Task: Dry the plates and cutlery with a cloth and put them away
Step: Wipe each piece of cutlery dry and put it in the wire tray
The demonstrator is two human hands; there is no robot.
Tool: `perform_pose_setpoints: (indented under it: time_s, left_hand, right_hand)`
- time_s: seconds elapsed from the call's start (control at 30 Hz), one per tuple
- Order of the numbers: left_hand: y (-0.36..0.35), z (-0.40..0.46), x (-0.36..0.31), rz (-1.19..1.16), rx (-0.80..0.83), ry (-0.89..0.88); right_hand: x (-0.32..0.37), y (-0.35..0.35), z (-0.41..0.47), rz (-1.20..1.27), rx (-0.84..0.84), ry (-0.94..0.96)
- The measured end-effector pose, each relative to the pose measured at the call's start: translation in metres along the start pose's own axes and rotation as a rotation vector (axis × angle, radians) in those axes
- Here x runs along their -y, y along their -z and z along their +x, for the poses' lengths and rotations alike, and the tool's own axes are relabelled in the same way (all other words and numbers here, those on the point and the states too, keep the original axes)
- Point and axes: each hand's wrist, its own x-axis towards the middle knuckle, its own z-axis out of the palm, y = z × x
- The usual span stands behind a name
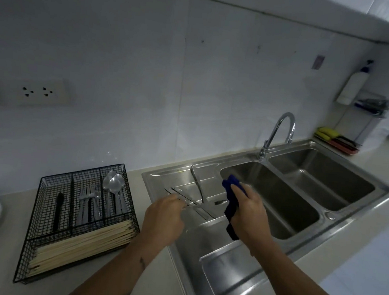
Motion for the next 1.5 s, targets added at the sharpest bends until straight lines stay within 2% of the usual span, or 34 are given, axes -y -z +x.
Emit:
perform_pose_setpoints:
  time_s: [0.1,0.2,0.33,0.5,0.6,0.83,0.97,1.07,1.23,1.4,1.5]
  left_hand:
    - [0.001,0.013,-0.015,-0.176,0.127,0.116]
    - [0.000,0.023,-0.025,-0.324,0.200,0.182]
    - [-0.002,0.022,-0.036,-0.280,0.255,0.250]
    - [-0.010,0.027,-0.052,-0.268,0.223,0.331]
    - [-0.017,0.029,-0.067,-0.256,0.239,0.363]
    - [-0.040,0.050,-0.113,-0.495,0.360,0.567]
    - [-0.061,0.055,-0.133,-0.521,0.360,0.553]
    - [-0.075,0.054,-0.140,-0.542,0.363,0.621]
    - [-0.086,0.055,-0.150,-0.656,0.255,0.709]
    - [-0.091,0.049,-0.151,-0.644,0.196,0.743]
    - [-0.089,0.045,-0.144,-0.641,0.132,0.761]
  right_hand:
    - [0.021,0.004,-0.007,-0.032,-0.019,0.189]
    - [0.025,-0.009,-0.020,-0.103,0.072,0.351]
    - [-0.004,-0.016,-0.023,-0.103,0.114,0.201]
    - [-0.023,-0.014,-0.018,-0.144,0.126,0.382]
    - [-0.052,-0.005,-0.007,-0.056,0.107,0.250]
    - [-0.082,-0.007,0.004,0.150,0.090,0.262]
    - [-0.110,-0.010,0.002,0.135,0.143,0.302]
    - [-0.129,-0.006,0.004,0.069,0.163,0.318]
    - [-0.138,-0.006,0.003,0.001,0.138,0.478]
    - [-0.152,-0.005,0.007,0.061,0.161,0.319]
    - [-0.148,-0.001,0.010,0.079,0.180,0.300]
